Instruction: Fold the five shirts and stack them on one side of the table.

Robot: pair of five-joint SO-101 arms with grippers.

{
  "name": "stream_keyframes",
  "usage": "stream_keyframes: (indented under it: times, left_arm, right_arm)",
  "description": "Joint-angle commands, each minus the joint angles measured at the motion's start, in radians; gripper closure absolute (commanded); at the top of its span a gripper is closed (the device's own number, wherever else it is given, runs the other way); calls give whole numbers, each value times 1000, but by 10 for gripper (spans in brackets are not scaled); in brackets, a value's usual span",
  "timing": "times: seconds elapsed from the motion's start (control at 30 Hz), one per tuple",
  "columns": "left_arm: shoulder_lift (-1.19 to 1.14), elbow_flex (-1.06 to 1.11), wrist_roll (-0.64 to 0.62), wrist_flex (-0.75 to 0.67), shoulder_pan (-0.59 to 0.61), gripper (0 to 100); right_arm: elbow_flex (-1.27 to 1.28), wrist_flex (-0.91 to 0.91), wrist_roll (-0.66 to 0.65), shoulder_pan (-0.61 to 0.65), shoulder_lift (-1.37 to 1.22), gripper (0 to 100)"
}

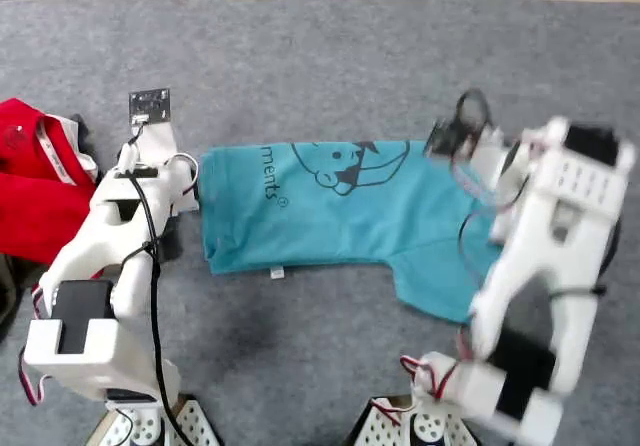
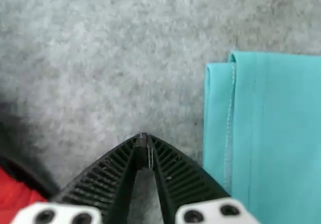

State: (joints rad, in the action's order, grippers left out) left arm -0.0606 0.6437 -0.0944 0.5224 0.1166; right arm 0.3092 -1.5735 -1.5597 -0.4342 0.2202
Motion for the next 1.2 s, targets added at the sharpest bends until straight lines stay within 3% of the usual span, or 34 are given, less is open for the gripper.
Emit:
stream_keyframes:
  times: [0.0,0.17,0.37,0.67,0.97,1.17]
  left_arm:
    - [51,4,-11,-23,-2,971]
    - [46,-16,-5,-23,-7,971]
    - [46,-18,-5,-23,-7,971]
    - [46,-18,-3,-23,-7,971]
    - [46,-18,-3,-23,-7,971]
    - [46,-18,-3,-21,-7,971]
  right_arm:
    - [364,141,-61,-9,248,846]
    - [739,315,-81,-8,420,843]
    - [924,457,-81,-8,437,842]
    - [1006,608,-81,-9,392,842]
    - [843,592,-81,-17,165,847]
    - [837,740,-81,-63,136,874]
